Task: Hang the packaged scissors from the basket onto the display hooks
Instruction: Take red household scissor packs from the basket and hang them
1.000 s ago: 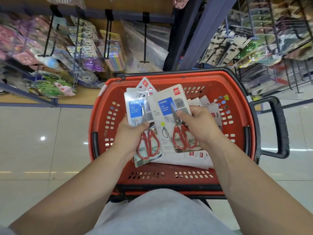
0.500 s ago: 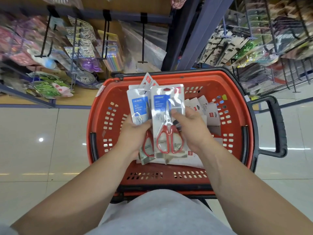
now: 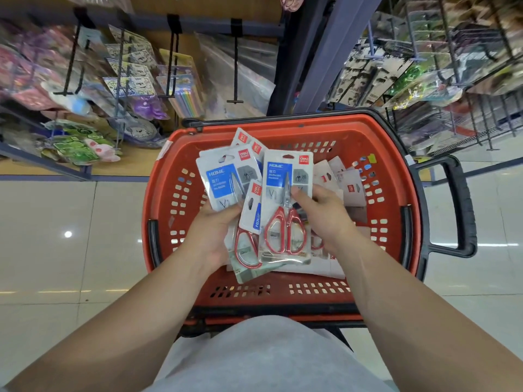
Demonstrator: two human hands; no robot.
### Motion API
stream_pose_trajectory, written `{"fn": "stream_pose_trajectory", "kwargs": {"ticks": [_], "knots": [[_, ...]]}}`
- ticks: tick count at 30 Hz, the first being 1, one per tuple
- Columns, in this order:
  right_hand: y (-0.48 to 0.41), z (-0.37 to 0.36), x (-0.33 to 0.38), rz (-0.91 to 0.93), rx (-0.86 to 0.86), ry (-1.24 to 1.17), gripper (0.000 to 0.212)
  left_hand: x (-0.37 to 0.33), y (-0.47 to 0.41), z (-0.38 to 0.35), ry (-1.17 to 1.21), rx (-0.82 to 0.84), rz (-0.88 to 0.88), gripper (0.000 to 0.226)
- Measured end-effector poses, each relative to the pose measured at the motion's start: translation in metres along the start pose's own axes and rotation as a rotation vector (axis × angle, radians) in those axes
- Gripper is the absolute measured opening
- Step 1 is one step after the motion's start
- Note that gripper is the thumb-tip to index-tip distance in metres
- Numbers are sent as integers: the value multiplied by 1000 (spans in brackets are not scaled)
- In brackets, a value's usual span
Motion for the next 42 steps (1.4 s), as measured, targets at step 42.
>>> {"fn": "stream_pose_trajectory", "kwargs": {"ticks": [42], "knots": [[-84, -42, -104, -159, 60, 579, 65, -29, -18, 87, -316, -333, -209, 43]]}}
Point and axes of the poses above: each hand's wrist, its own y-axis away from the middle knuckle, its own z-axis out of the back of the hand, x = y × z, the point moved 8 cm from there along -y, towards the middle knuckle, and after that the axes turned 11 degrees about -x, right-handed, at the moved point
